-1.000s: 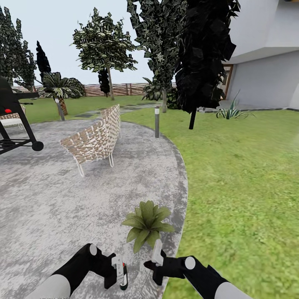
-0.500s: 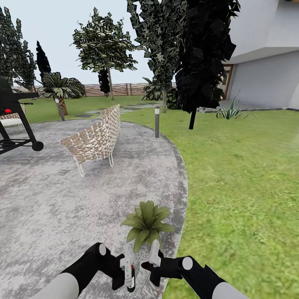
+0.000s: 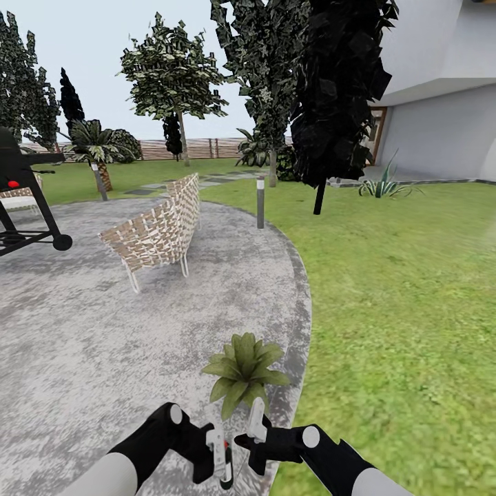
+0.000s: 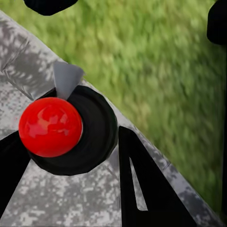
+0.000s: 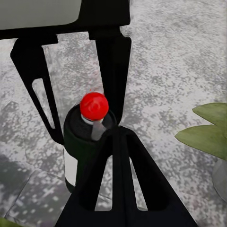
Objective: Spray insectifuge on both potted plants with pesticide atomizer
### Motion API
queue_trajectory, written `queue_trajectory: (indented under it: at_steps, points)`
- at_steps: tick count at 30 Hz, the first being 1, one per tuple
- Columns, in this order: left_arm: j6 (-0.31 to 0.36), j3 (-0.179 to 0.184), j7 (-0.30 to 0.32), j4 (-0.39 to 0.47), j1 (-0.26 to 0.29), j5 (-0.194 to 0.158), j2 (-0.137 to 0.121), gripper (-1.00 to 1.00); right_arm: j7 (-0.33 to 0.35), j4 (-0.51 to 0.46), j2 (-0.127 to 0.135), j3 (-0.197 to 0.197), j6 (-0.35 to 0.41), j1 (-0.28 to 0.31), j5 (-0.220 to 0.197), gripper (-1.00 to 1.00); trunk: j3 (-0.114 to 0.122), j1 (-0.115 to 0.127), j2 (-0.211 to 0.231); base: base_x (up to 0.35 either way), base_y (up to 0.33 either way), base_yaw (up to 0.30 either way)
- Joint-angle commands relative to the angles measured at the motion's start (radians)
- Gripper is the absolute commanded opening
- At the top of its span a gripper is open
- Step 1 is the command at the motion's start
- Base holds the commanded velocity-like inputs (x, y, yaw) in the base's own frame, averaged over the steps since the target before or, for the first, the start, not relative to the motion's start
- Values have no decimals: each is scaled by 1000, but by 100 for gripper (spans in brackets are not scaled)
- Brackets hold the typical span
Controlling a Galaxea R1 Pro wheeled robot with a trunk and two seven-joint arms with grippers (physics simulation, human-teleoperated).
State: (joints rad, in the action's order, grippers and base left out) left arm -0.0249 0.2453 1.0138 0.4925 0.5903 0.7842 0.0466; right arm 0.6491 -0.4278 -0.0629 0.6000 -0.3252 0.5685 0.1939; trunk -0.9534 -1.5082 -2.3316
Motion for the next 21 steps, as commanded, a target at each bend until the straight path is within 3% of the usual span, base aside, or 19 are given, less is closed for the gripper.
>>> queue_trajectory:
  at_steps: [1,21]
  points:
    - [-3,0,6,1,0,6,3,-100,-2,0,0,0,-6,1,10,-100,-1,0,0,0,0,0]
    - [-7,-7,9,3,12,-4,26,-100,-3,4,0,-1,-6,1,11,-100,-1,0,0,0,0,0]
